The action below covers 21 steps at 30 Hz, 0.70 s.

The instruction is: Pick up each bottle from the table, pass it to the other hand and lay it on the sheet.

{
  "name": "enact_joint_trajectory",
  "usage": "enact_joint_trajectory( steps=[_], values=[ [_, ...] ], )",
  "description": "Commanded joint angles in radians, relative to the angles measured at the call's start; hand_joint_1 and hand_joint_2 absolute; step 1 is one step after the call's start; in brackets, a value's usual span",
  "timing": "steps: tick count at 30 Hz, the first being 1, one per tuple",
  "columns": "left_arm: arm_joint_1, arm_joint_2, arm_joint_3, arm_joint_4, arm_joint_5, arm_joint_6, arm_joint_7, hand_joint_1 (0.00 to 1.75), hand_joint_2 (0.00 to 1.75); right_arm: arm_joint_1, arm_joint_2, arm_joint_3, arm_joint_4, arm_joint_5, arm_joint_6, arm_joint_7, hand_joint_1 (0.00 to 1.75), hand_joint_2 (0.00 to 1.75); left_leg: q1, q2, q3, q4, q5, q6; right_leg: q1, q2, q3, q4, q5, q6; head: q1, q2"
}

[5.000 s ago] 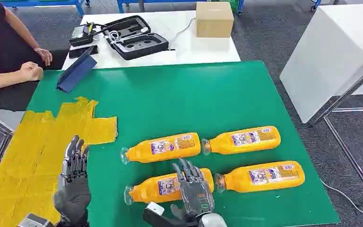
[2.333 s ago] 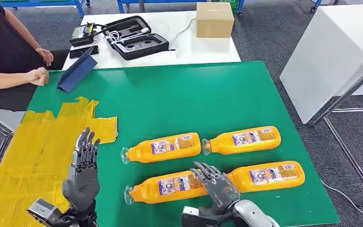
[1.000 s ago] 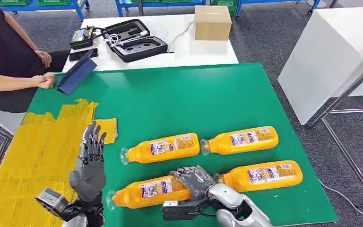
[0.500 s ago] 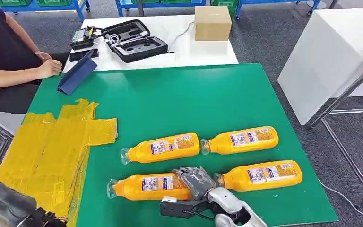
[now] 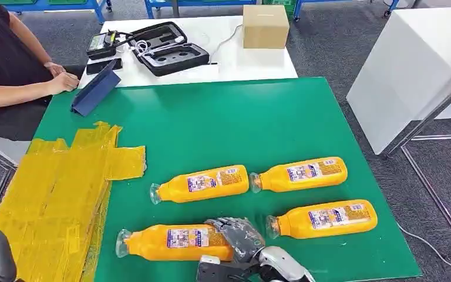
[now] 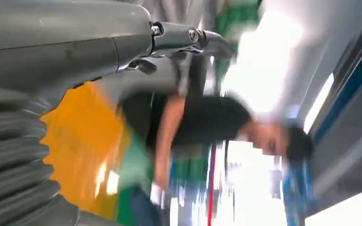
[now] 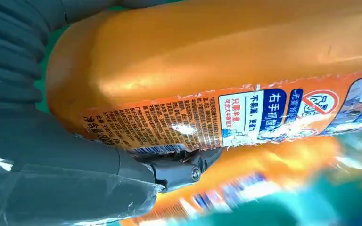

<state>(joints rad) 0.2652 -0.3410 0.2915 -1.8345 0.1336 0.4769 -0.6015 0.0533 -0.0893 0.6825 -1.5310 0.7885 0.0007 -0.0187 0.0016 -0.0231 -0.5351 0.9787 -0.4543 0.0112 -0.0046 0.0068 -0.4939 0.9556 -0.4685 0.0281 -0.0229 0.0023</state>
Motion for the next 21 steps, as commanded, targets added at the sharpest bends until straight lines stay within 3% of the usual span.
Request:
enact_joint_trajectory(
  steps=[1, 5, 6, 9, 10, 21],
  values=[
    [-0.094, -0.008, 0.054, 0.222, 0.050, -0.249, 0.071, 0.00, 1.75, 0.073, -0.062, 0.007, -0.274, -0.057, -0.002, 0.021, 1.75, 1.75, -0.001, -0.001, 0.000, -0.001, 0.000, 0.000, 0.000, -0.003, 0.001, -0.001, 0.000, 0.000, 0.000, 0.000],
    [-0.090, -0.008, 0.055, 0.216, 0.050, -0.250, 0.071, 0.00, 1.75, 0.070, -0.059, 0.006, -0.264, -0.060, -0.002, 0.019, 1.75, 1.75, -0.001, 0.002, 0.000, -0.001, 0.000, 0.000, 0.000, 0.000, 0.001, -0.001, 0.000, 0.000, 0.000, 0.000],
    [-0.080, -0.008, 0.052, 0.210, 0.108, -0.368, 0.119, 0.00, 1.75, 0.062, -0.055, 0.006, -0.257, -0.060, -0.022, -0.009, 1.75, 1.75, 0.000, 0.002, 0.000, 0.000, 0.000, 0.000, 0.001, 0.000, 0.001, -0.001, 0.000, 0.000, 0.000, 0.000],
    [-0.079, -0.008, 0.091, 0.363, 0.316, -0.905, 0.254, 0.00, 1.75, 0.057, -0.073, -0.017, -0.293, -0.074, -0.024, -0.060, 1.75, 1.75, 0.000, 0.002, 0.000, -0.001, 0.000, 0.000, 0.000, 0.000, 0.001, -0.001, 0.000, 0.000, 0.000, 0.000],
    [-0.072, -0.008, 0.092, 0.393, 0.319, -0.981, 0.252, 0.00, 1.75, 0.050, -0.074, -0.035, -0.296, -0.079, -0.022, -0.082, 1.75, 1.75, -0.001, 0.002, 0.001, -0.002, 0.000, 0.000, -0.001, 0.001, 0.001, -0.001, 0.000, 0.000, 0.000, 0.000],
    [-0.021, 0.006, -0.025, 0.406, 0.355, -1.232, 0.313, 0.00, 1.75, -0.095, -0.042, -0.179, -0.258, -0.214, 0.036, -0.168, 1.75, 1.75, 0.000, 0.004, -0.001, 0.000, 0.000, 0.000, 0.000, 0.002, -0.001, -0.001, 0.001, 0.000, 0.000, 0.000]
  ],
)
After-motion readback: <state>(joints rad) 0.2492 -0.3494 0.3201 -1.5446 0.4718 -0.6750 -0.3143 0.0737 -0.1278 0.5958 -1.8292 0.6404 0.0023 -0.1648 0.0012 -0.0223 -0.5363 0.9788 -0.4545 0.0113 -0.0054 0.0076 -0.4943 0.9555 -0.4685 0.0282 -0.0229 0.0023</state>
